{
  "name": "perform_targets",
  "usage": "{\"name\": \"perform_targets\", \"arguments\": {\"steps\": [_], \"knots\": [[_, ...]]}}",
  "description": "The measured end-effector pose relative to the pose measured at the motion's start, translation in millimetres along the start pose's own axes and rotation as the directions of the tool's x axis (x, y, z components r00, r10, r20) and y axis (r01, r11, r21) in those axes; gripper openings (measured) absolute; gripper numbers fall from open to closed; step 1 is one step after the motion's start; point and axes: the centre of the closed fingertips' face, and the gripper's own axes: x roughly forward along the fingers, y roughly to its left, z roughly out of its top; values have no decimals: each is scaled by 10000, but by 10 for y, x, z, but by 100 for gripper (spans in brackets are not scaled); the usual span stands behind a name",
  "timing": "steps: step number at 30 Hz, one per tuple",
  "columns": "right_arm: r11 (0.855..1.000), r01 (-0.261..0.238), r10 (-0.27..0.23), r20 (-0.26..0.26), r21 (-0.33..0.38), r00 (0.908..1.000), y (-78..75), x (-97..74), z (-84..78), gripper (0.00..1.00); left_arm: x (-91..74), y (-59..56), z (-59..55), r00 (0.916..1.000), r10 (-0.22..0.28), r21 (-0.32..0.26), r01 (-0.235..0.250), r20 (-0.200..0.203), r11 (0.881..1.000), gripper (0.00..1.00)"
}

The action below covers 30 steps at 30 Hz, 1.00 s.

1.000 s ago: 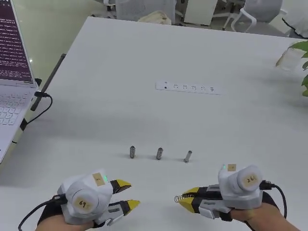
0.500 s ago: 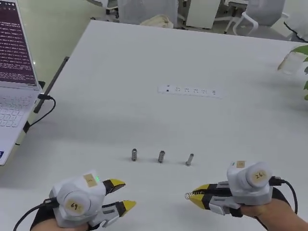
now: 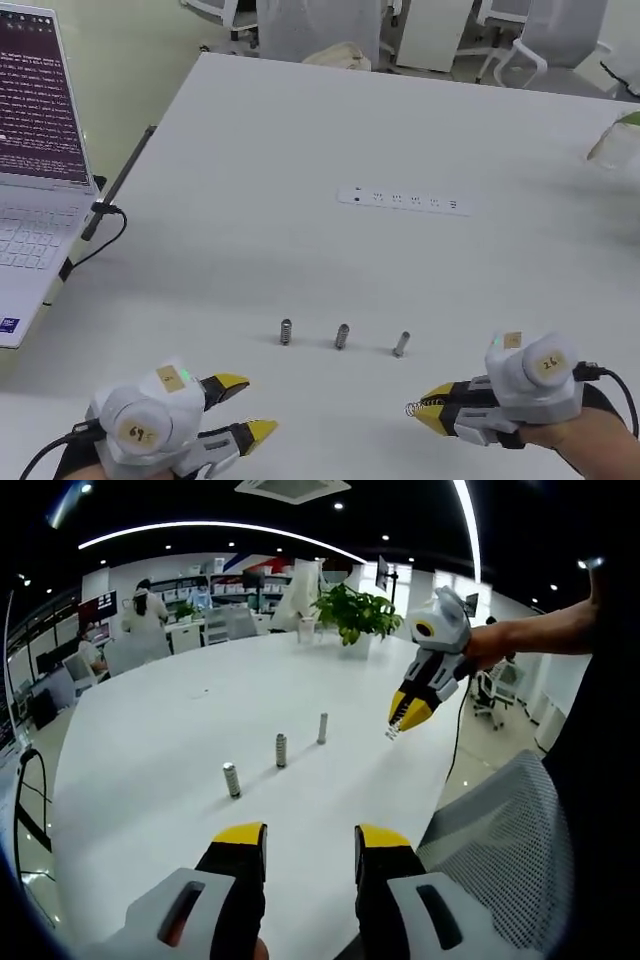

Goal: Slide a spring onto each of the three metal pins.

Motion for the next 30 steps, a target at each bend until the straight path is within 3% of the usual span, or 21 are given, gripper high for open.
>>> {"name": "perform_targets", "arguments": {"steps": [15, 30], "knots": [[9958, 126, -198, -794, -912, 9966, -246, -61, 2, 9, -81, 123, -15, 9994, 346, -145, -346, 17, 9993, 34], [9837, -58, -233, -1589, -1800, 9870, -458, -38, 76, 9, -151, 208, -44, 9978, 657, -376, -654, 57, 9972, 36]]}}
